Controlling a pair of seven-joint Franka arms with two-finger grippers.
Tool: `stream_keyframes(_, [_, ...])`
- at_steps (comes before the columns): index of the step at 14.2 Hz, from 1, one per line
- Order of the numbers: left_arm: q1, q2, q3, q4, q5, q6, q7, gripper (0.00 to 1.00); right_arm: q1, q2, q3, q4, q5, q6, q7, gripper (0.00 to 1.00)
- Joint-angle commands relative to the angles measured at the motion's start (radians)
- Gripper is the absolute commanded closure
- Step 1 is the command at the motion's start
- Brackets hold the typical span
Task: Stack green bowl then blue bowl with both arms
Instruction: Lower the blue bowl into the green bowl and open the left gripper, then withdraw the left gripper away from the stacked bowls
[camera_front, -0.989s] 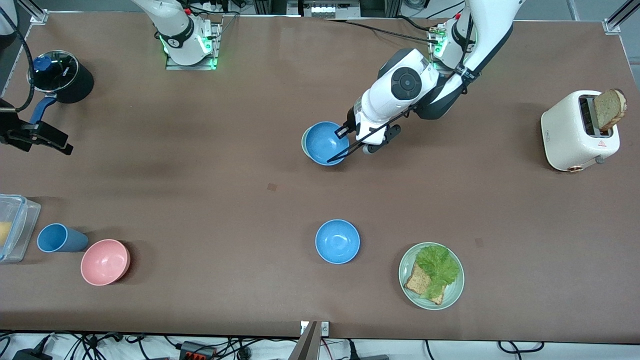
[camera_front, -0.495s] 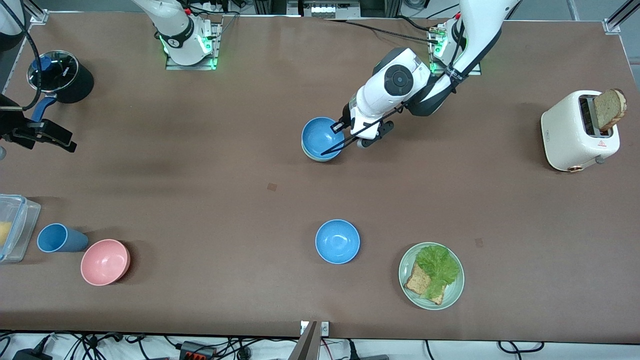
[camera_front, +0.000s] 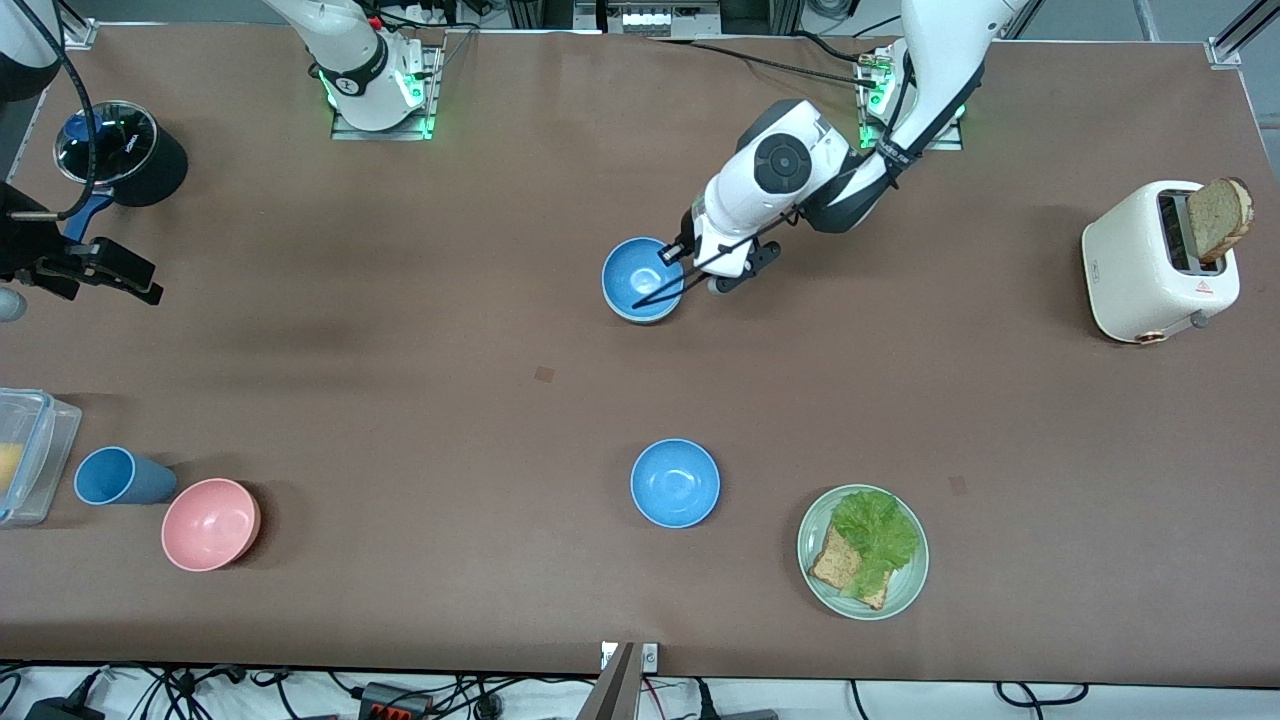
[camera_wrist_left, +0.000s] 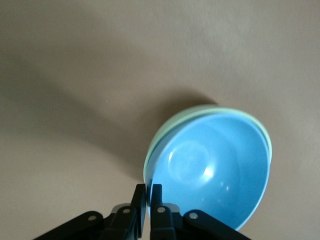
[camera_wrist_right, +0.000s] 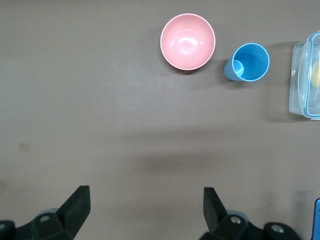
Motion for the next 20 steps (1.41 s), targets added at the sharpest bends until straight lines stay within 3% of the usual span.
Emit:
stream_keyframes(1, [0.028, -0.029, 0.010, 0.010, 0.000, -0.027, -0.002, 0.71, -0.003, -0.027, -0.003, -0.018, -0.003, 0.003, 0.006, 0.00])
stream_keyframes(4, [0.113, -0.061, -0.010, 0.082, 0.000, -0.192, 0.015, 0.71, -0.003, -0.027, -0.003, -0.018, -0.003, 0.003, 0.004, 0.00])
stream_keyframes(8, [0.209, -0.093, -0.030, 0.156, -0.002, -0.407, 0.186, 0.71, -0.003, -0.027, -0.004, -0.018, -0.003, 0.003, 0.003, 0.00])
stream_keyframes(13, [0.485, -0.133, -0.145, 0.209, -0.003, -0.589, 0.530, 0.65, -0.003, -0.027, -0.003, -0.018, -0.001, 0.004, 0.000, 0.00])
stream_keyframes(15, [0.554, -0.132, -0.143, 0.248, -0.002, -0.672, 0.700, 0.58, -0.003, -0.027, -0.003, -0.018, -0.001, 0.004, -0.003, 0.00])
stream_keyframes(18, [0.671, -0.124, -0.139, 0.312, -0.002, -0.755, 0.963, 0.38, -0.003, -0.027, -0.003, -0.018, -0.003, 0.003, -0.005, 0.00])
stream_keyframes(19, [0.698, -0.122, -0.137, 0.329, -0.002, -0.778, 1.030, 0.25, -0.003, -0.027, -0.003, -0.018, -0.003, 0.003, -0.006, 0.00])
stream_keyframes(20, [0.723, -0.116, -0.134, 0.340, -0.002, -0.795, 1.072, 0.06, -0.003, -0.027, -0.003, -0.018, -0.004, 0.003, -0.006, 0.00])
